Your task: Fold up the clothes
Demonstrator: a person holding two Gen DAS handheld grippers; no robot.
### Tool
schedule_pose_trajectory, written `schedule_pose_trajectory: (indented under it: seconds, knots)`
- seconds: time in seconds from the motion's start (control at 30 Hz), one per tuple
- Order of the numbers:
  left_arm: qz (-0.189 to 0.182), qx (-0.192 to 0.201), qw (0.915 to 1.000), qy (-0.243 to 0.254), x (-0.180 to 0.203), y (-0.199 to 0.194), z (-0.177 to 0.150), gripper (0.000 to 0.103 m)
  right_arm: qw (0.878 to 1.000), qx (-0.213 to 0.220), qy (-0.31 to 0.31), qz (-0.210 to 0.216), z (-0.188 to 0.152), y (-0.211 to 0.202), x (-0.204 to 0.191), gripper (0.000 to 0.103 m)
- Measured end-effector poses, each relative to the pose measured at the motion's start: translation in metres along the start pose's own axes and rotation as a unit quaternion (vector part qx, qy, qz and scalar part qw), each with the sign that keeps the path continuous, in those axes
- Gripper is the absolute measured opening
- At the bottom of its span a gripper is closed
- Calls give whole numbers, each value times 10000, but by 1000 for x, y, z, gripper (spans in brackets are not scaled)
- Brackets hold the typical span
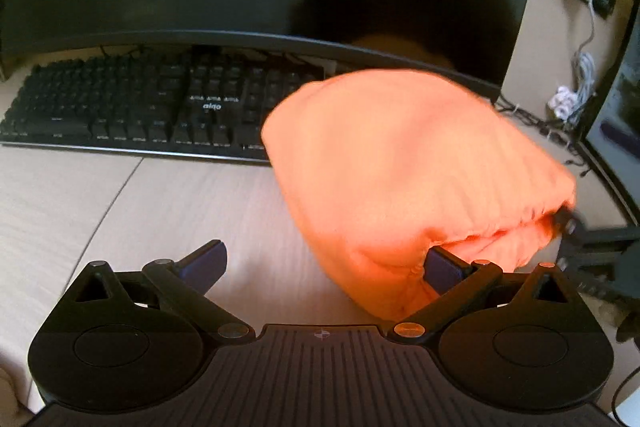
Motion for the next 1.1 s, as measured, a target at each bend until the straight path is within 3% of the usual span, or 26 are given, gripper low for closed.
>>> schedule_pose_trajectory:
  seconds: [0.1, 0.17, 0.3, 0.4, 0.5, 0.6, 0.7, 0.77, 0.9, 1.0, 1.1]
  knots:
    - [-36, -76, 9999, 119, 6, -3, -6, 103, 9935, -323, 560, 934, -11, -15, -17, 99]
    - [-227, -127, 9996, 135, 12, -8, -11, 103, 9869, -349, 881, 1306, -9, -24, -19, 100]
    - [-298, -177, 9993, 142, 12, -17, -16, 103, 9789, -215, 1581, 1274, 3, -13, 0, 101]
    - [-257, -126, 9995, 119, 10, -18, -10, 103, 9585, -223, 2518, 1317, 12, 4, 16, 103]
    - [-235, -54, 9995, 191, 10, -19, -3, 103, 9408, -622, 3046, 1351, 1, 29, 9, 103]
    - [-262, -3, 9994, 242, 10, -21, 2, 103, 9579, -1102, 2575, 629, -19, 39, 11, 103]
    - [-302, 43, 9992, 254, 9, -24, 6, 103, 9510, -1182, 2798, 578, -22, 35, 19, 103]
    - [-408, 86, 9990, 169, 8, -22, 11, 103, 9534, -1135, 2744, 532, -19, 34, 24, 103]
    - [-865, 315, 9935, -668, -1, -16, 42, 103, 9546, -770, 2839, 472, -4, 31, 39, 103]
    - [-834, 325, 9868, -1352, -23, 5, 62, 103, 9383, -575, 3268, 971, 14, 46, 41, 102]
    - [-793, 128, 9887, -1268, -26, 28, 61, 103, 9115, -590, 3634, 1833, 32, 58, 23, 95]
Point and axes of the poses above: each gripper's, at about its wrist camera, not at the fingertips, and y roughly the way its jaws point, x to its right, z to its top, the point moved 10 cm from there along y, roughly the way its jaws point, and after that the axes turned 9 degrees about x, right-handed, at the moved point
